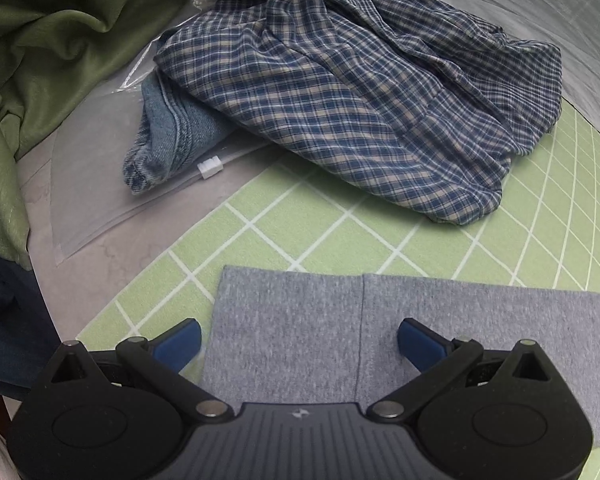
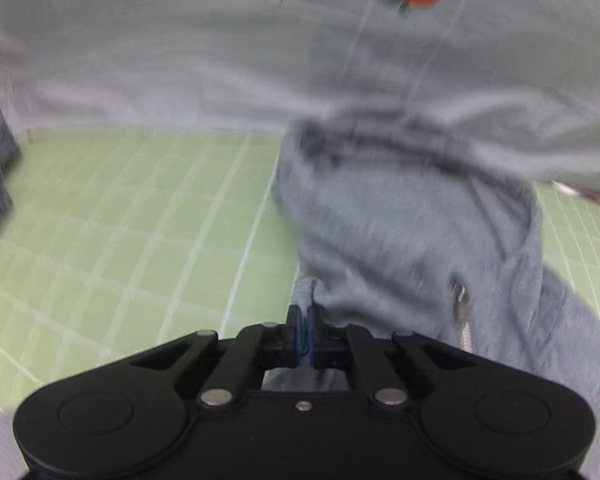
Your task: Fold clothes
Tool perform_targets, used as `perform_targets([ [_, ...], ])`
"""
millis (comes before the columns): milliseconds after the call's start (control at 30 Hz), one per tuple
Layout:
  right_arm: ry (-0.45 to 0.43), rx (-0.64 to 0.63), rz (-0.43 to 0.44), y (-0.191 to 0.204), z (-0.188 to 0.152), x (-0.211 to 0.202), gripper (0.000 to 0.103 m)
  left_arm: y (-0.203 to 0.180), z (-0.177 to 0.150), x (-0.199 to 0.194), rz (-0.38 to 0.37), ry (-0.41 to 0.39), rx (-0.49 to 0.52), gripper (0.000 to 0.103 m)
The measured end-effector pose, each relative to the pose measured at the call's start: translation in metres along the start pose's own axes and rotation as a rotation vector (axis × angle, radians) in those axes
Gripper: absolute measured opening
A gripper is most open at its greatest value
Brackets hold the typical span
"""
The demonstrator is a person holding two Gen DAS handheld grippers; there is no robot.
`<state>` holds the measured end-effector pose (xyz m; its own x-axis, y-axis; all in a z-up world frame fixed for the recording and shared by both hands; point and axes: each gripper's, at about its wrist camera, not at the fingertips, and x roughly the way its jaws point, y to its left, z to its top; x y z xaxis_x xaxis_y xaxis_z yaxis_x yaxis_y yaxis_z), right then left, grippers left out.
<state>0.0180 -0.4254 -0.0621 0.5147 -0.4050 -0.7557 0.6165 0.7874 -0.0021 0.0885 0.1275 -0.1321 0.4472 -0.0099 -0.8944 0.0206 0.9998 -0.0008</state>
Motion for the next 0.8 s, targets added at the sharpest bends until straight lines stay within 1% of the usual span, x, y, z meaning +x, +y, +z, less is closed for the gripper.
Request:
perform_targets([
  [33,-0.056,0.030,0.000,-0.009,0.007,-0.010,0.003,0.000,-0.001,0.000,0.000,-0.006,0.001,0.103],
  [67,-0.103,0.091,0.009,-0.022,0.013,-0.019,0.003,0.000,-0.002,-0.001,0.000,-0.012,0.002,0.103],
  [100,-0.137,0.185,0.044,-0.038,0.017,-0.026,0.003,0.000,-0.002,-0.001,0.001,-0.015,0.002,0.103],
  [133,-0.162,0.271,0.076,-0.052,0.020,-0.031,0.002,0.000,-0.003,-0.001,0.001,-0.017,0.001,0.103],
  [167,-0.168,0.339,0.103,-0.063,0.019,-0.030,0.003,0.000,-0.002,-0.001,0.002,-0.018,0.000,0.103],
  [200,-0.166,0.380,0.125,-0.071,0.017,-0.028,0.003,-0.001,-0.001,-0.001,0.002,-0.019,0.000,0.103],
  [233,-0.145,0.364,0.136,-0.070,0.015,-0.024,0.004,0.000,-0.001,-0.001,0.002,-0.018,0.001,0.103],
  [267,-0.121,0.345,0.139,-0.069,0.013,-0.019,0.013,0.000,0.000,-0.001,0.001,-0.016,0.002,0.103],
  [300,-0.095,0.329,0.128,-0.066,0.010,-0.017,0.021,0.000,0.000,0.000,0.001,-0.014,0.003,0.103],
  [333,-0.082,0.329,0.114,-0.062,0.006,-0.019,0.039,0.000,0.001,0.000,0.001,-0.012,0.003,0.103],
  [367,-0.076,0.334,0.108,-0.059,0.001,-0.021,0.045,0.000,0.001,0.000,0.000,-0.010,0.003,0.103],
  [433,-0.090,0.373,0.126,-0.057,-0.013,-0.034,0.048,0.001,0.001,0.000,0.001,-0.010,0.001,0.103],
  [500,-0.087,0.396,0.118,-0.055,-0.030,-0.049,0.052,0.002,0.001,0.000,0.001,-0.012,0.001,0.103],
  [600,-0.073,0.369,0.070,-0.054,-0.059,-0.072,0.056,0.003,0.000,0.000,0.001,-0.020,0.003,0.103],
  [667,-0.044,0.361,0.038,-0.060,-0.082,-0.086,0.057,0.007,-0.002,0.000,0.000,-0.029,0.004,0.103],
  [800,0.012,0.407,-0.024,-0.077,-0.132,-0.114,0.057,0.010,-0.006,-0.001,-0.008,-0.063,0.024,0.103],
])
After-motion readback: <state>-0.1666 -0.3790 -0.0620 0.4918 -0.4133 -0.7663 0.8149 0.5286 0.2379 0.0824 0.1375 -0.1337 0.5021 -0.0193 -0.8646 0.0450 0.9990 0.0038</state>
